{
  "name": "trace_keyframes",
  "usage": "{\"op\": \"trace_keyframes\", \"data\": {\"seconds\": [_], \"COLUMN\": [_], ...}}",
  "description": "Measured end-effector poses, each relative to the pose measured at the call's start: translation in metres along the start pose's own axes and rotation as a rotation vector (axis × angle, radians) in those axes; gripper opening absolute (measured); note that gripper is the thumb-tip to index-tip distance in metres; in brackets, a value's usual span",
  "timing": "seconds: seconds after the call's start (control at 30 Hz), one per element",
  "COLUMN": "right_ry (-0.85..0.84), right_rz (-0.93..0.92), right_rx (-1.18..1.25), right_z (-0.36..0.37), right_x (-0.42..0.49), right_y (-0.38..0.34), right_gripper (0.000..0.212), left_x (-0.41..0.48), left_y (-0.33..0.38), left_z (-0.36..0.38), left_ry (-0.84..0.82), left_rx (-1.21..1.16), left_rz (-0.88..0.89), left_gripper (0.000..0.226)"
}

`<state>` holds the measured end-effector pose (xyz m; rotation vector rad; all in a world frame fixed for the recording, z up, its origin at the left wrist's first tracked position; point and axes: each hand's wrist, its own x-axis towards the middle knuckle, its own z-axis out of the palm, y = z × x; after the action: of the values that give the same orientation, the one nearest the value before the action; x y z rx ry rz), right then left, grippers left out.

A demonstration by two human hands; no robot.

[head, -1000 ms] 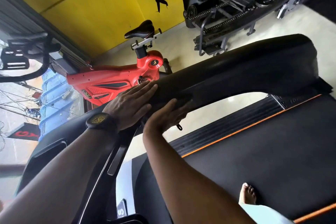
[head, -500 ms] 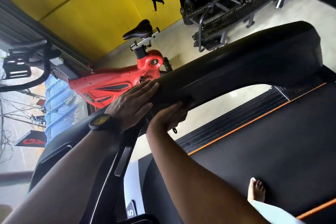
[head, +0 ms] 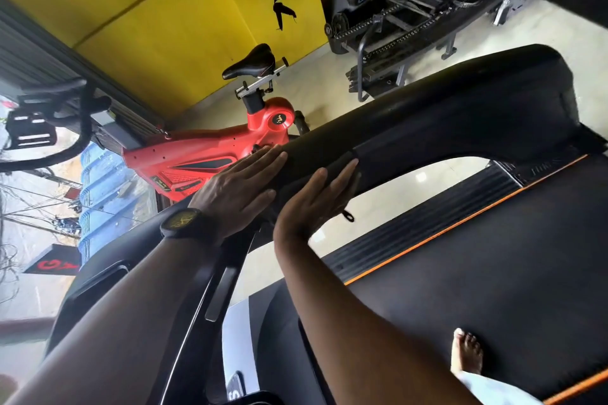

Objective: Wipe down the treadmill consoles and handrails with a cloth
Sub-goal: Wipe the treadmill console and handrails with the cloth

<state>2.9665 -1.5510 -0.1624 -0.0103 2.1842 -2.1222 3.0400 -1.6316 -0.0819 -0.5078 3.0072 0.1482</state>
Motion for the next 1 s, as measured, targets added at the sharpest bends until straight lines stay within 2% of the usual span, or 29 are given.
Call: {"op": "trace_keyframes", "data": {"seconds": [0.1, 0.17, 0.2, 0.23, 0.37, 0.4, 0.43, 0.53, 0.57, 0.63, 0.67, 0.73, 0.8, 0.83, 0.93, 0.97, 1.0], "right_ry": [0.136, 0.119, 0.096, 0.078, 0.061, 0.060, 0.068, 0.090, 0.034, -0.101, -0.100, 0.003, 0.103, 0.136, 0.090, 0.069, 0.061], "right_rz": [0.216, 0.528, 0.595, 0.553, 0.073, 0.043, 0.096, 0.575, 0.607, 0.302, 0.149, 0.083, 0.129, 0.226, 0.718, 0.765, 0.698], "right_rx": [0.036, 0.107, 0.118, 0.112, 0.053, 0.035, 0.034, 0.115, 0.085, 0.050, 0.062, 0.089, 0.046, 0.044, 0.196, 0.245, 0.275], "right_z": [0.006, 0.007, 0.007, 0.007, -0.004, -0.004, -0.002, 0.004, 0.002, -0.008, -0.010, -0.003, 0.005, 0.007, 0.000, -0.001, -0.003], "right_x": [0.024, 0.027, 0.025, 0.022, 0.017, 0.022, 0.026, 0.032, 0.024, -0.001, -0.007, 0.005, 0.020, 0.026, 0.023, 0.019, 0.013], "right_y": [-0.003, 0.000, -0.003, -0.005, -0.009, -0.005, 0.001, 0.007, 0.005, -0.003, -0.006, -0.004, 0.000, 0.007, 0.012, 0.010, 0.009], "right_gripper": [0.062, 0.075, 0.080, 0.081, 0.058, 0.056, 0.057, 0.066, 0.068, 0.064, 0.060, 0.053, 0.051, 0.053, 0.053, 0.051, 0.053], "left_x": [0.000, 0.001, 0.000, 0.001, 0.000, 0.001, 0.001, 0.002, 0.003, 0.002, 0.002, 0.003, 0.008, 0.011, 0.021, 0.023, 0.025], "left_y": [0.001, 0.002, 0.002, 0.002, 0.001, 0.001, 0.002, 0.006, 0.007, 0.009, 0.009, 0.010, 0.012, 0.014, 0.023, 0.025, 0.026], "left_z": [-0.003, -0.003, -0.003, -0.003, -0.002, -0.002, -0.003, -0.004, -0.004, -0.005, -0.006, -0.008, -0.012, -0.013, -0.014, -0.012, -0.011], "left_ry": [-0.005, -0.010, -0.015, -0.018, -0.024, -0.027, -0.027, -0.024, -0.022, -0.022, -0.024, -0.025, -0.035, -0.043, -0.058, -0.063, -0.066], "left_rx": [0.009, 0.008, 0.005, 0.005, 0.019, 0.014, 0.008, 0.013, 0.019, 0.015, 0.016, 0.037, 0.065, 0.072, 0.082, 0.080, 0.075], "left_rz": [0.011, 0.005, -0.003, -0.010, -0.003, -0.006, -0.014, -0.025, -0.021, -0.015, -0.014, -0.005, 0.011, 0.015, 0.019, 0.019, 0.018], "left_gripper": [0.060, 0.060, 0.060, 0.060, 0.060, 0.061, 0.061, 0.062, 0.062, 0.062, 0.062, 0.063, 0.064, 0.064, 0.068, 0.069, 0.070]}}
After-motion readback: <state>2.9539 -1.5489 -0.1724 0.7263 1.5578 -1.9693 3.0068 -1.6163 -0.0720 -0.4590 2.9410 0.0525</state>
